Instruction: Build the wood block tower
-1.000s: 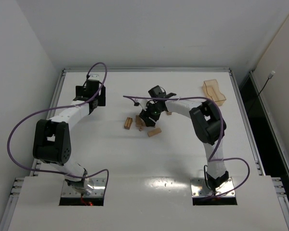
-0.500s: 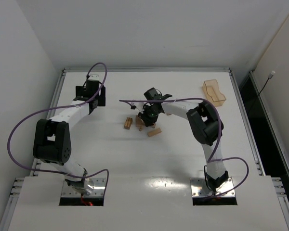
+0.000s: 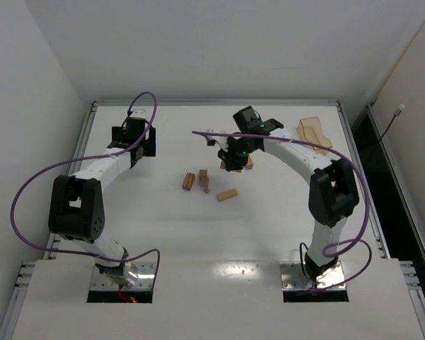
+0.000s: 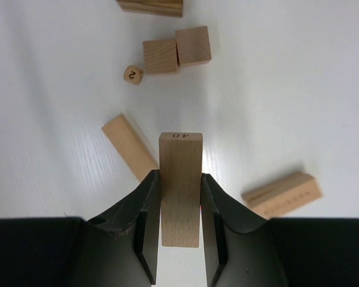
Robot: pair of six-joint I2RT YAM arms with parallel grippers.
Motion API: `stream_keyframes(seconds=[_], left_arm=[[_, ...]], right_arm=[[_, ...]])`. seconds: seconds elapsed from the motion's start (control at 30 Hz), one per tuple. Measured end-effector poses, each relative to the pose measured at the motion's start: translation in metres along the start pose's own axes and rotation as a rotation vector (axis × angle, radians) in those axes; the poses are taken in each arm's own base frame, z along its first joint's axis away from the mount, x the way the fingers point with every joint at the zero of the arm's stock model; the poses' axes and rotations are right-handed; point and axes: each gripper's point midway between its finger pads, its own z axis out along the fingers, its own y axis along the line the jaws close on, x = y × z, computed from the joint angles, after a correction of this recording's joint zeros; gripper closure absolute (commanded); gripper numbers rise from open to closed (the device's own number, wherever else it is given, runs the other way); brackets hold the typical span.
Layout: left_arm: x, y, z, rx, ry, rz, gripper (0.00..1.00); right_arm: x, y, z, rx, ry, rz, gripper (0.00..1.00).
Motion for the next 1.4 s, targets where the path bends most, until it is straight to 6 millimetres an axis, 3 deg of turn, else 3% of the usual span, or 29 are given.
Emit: stream_keyframes(seconds=[0.1,0.17,0.37,0.93,1.4], left_arm=[[0.0,-0.001,0.0,0.003,0.0,0.0,0.01],[0.0,-0.001,0.0,0.005,0.0,-0.001,0.01],[0.0,-0.001,0.0,0.005,0.001,-0.001,0.01],[0.0,-0.001,0.0,0.005,0.001,0.0,0.01],[0.0,-0.001,0.0,0.005,0.001,0.0,0.01]], right_arm=[[-0.007,0.004,-0.021,-0.021,-0.024,-0.121,1.0],[-0.002,0.011,-0.023,-0.055,-0.013,-0.174,1.0],[0.031,0.038,-0.01,-0.16,0.054,-0.256,1.0],[0.035,0.057,0.019,-0.256,0.077,-0.356,1.0],[0.064,0.064,0.046,-0.331,0.157,-0.355,1.0]])
